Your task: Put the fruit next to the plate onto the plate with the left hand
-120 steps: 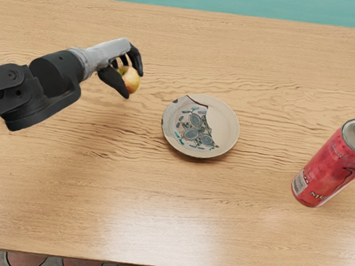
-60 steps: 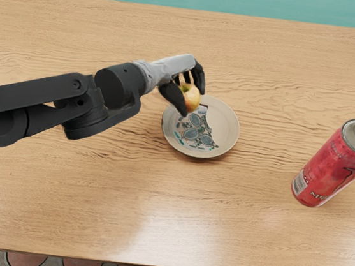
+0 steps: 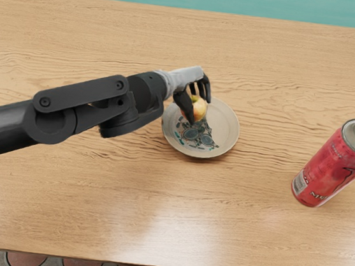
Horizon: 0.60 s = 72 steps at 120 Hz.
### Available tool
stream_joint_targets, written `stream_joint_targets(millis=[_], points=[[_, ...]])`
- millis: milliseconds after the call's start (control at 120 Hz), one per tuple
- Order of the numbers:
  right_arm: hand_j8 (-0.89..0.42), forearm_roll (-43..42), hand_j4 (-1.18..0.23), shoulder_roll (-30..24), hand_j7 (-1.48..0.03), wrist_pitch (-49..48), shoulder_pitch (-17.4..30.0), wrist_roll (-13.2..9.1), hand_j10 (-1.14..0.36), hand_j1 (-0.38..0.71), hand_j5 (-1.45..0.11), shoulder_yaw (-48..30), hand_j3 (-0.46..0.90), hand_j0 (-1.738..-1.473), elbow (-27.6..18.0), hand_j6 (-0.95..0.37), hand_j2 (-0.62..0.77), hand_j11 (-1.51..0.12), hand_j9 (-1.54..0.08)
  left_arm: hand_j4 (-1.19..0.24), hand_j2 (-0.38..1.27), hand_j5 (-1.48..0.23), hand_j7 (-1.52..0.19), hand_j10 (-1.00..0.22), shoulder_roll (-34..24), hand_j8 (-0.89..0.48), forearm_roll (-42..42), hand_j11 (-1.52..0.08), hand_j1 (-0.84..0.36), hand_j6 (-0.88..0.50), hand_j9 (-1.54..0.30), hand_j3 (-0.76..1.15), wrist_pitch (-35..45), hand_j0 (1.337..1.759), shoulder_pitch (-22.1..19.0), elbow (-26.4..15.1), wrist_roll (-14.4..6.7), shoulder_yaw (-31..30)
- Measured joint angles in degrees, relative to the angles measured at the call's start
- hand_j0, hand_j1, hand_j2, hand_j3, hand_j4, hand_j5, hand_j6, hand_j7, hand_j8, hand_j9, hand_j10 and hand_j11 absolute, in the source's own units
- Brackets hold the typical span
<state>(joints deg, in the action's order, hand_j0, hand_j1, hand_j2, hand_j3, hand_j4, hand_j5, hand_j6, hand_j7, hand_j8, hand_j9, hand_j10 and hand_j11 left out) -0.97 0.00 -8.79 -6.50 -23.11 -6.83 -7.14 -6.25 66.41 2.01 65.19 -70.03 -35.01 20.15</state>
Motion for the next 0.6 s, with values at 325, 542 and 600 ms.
stream_joint_targets(millis=[325, 542, 600], points=[[0.0, 0.0, 0.0, 0.0, 0.0, 0.0, 0.0, 0.0, 0.0, -0.35, 0.0, -0.1, 0.0, -1.658, 0.0, 0.0, 0.0, 0.0, 0.0, -0.25, 0.13, -0.34, -0.34, -0.24, -2.7, -0.21, -0.3, -0.33, 0.07, -0.21, -0.33, 0.0, 0.9, 1.658, -0.3, -2.3, 0.0, 1.4], [0.0, 0.1, 0.0, 0.0, 0.0, 0.0, -0.2, -0.1, 0.0, -0.35, 0.0, -0.2, 0.0, -1.658, -0.1, 0.0, 0.0, 0.0, 0.0, -0.12, 0.05, -0.16, -0.16, -0.11, -27.0, -0.1, -27.5, -0.15, 0.22, -0.1, -0.15, 0.0, -8.0, 1.658, -3.8, -14.3, 0.0, 7.3], [0.0, 0.2, 0.0, 0.0, 0.0, 0.0, -0.3, -0.1, 0.0, -0.35, 0.0, -0.2, 0.0, -1.658, -0.1, 0.0, 0.0, 0.0, 0.0, -0.1, 0.04, -0.13, -0.13, -0.09, -31.5, -0.08, -38.0, -0.12, 0.24, -0.09, -0.13, 0.0, -15.9, 1.658, -6.9, -15.6, 0.0, 9.9]])
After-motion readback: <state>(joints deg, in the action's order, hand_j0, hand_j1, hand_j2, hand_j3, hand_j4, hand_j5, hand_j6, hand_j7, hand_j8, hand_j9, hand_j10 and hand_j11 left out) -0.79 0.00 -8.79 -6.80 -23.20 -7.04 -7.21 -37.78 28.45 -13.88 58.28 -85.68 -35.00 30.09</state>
